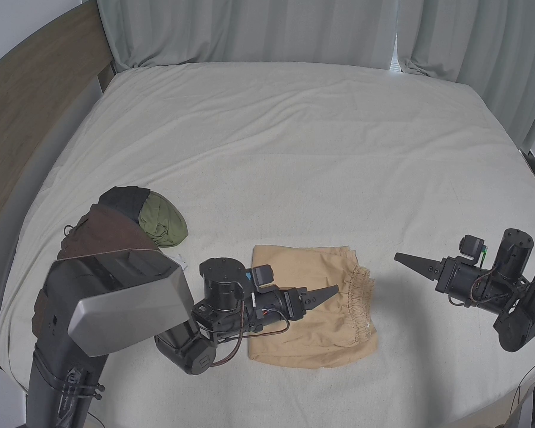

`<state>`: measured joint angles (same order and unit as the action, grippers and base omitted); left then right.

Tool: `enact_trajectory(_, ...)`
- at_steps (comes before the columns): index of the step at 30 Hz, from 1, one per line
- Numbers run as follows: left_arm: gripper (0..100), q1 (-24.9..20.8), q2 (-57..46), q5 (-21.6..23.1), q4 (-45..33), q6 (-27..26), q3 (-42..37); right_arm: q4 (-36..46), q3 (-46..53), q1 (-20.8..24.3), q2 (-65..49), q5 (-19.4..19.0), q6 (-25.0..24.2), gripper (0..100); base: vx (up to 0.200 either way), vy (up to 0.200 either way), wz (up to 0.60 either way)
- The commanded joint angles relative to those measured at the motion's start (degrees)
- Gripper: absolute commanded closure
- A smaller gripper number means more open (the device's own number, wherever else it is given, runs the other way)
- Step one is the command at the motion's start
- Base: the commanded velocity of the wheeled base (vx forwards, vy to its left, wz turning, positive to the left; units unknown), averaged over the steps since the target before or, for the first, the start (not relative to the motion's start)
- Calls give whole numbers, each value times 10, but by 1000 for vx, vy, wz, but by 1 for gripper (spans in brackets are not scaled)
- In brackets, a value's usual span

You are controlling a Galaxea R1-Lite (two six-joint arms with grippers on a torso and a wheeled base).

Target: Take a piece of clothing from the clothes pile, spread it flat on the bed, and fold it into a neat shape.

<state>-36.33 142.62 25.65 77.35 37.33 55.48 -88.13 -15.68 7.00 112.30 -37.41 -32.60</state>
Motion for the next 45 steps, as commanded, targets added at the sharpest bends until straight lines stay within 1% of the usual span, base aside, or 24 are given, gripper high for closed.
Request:
enact_trajectory(1, 0, 11, -19, 1, 4, -1, -18, 0, 1, 3, 3, 0, 0, 0, 0, 0, 0)
enact_trajectory(7, 0, 30, -62, 1, 7, -6, -56, 1, 5, 6, 3, 0, 0, 0, 0, 0, 0)
enact_trajectory(11, 0, 66, -103, 4, 7, -26, -92, 1, 14, 24, 3, 1, 0, 0, 0, 0, 0)
enact_trajectory(14, 0, 88, -118, 5, 8, -63, -123, 1, 15, 35, 3, 1, 0, 0, 0, 0, 0)
enact_trajectory(15, 0, 105, -126, 9, 10, -97, -148, 1, 16, 41, 2, 8, 0, 0, 0, 0, 0)
enact_trajectory(17, 0, 126, -136, 12, 18, -132, -179, 0, 20, 49, 2, 18, 1, 0, 0, 0, 0)
enact_trajectory(19, 0, 143, -145, 19, 39, -149, -214, 0, 23, 57, 1, 23, 1, 0, 0, 0, 0)
enact_trajectory(21, 0, 157, -157, 25, 65, -154, -246, 0, 25, 64, 0, 23, 0, 0, 0, 0, 0)
enact_trajectory(24, 0, 176, -183, 27, 80, -173, -288, 1, 25, 76, 1, 24, 1, 0, 0, 0, 0)
enact_trajectory(26, 0, 191, -193, 27, 82, -210, -308, 1, 26, 81, 3, 25, 6, 0, 0, 0, 0)
enact_trajectory(29, 0, 219, -195, 27, 89, -284, -340, 1, 34, 83, 4, 25, 20, 0, 0, 0, 0)
enact_trajectory(32, 0, 242, -197, 34, 112, -314, -364, 0, 35, 87, 4, 25, 23, 0, 0, 0, 0)
enact_trajectory(35, 0, 278, -208, 64, 114, -363, -375, 1, 39, 92, 4, 26, 24, 0, 0, 0, 0)
enact_trajectory(36, 0, 301, -215, 86, 114, -391, -379, 1, 39, 94, 5, 26, 24, 0, 0, 0, 0)
enact_trajectory(38, 0, 325, -218, 112, 114, -420, -380, 1, 39, 95, 9, 26, 24, 0, 0, 0, 0)
enact_trajectory(39, 0, 347, -221, 135, 114, -443, -379, 0, 39, 94, 17, 26, 24, 0, 0, 0, 0)
enact_trajectory(42, 0, 376, -235, 172, 112, -466, -383, 0, 39, 95, 26, 38, 24, 0, 0, 0, 0)
enact_trajectory(45, 0, 393, -238, 196, 112, -482, -391, 1, 40, 97, 36, 45, 26, 0, 0, 0, 0)
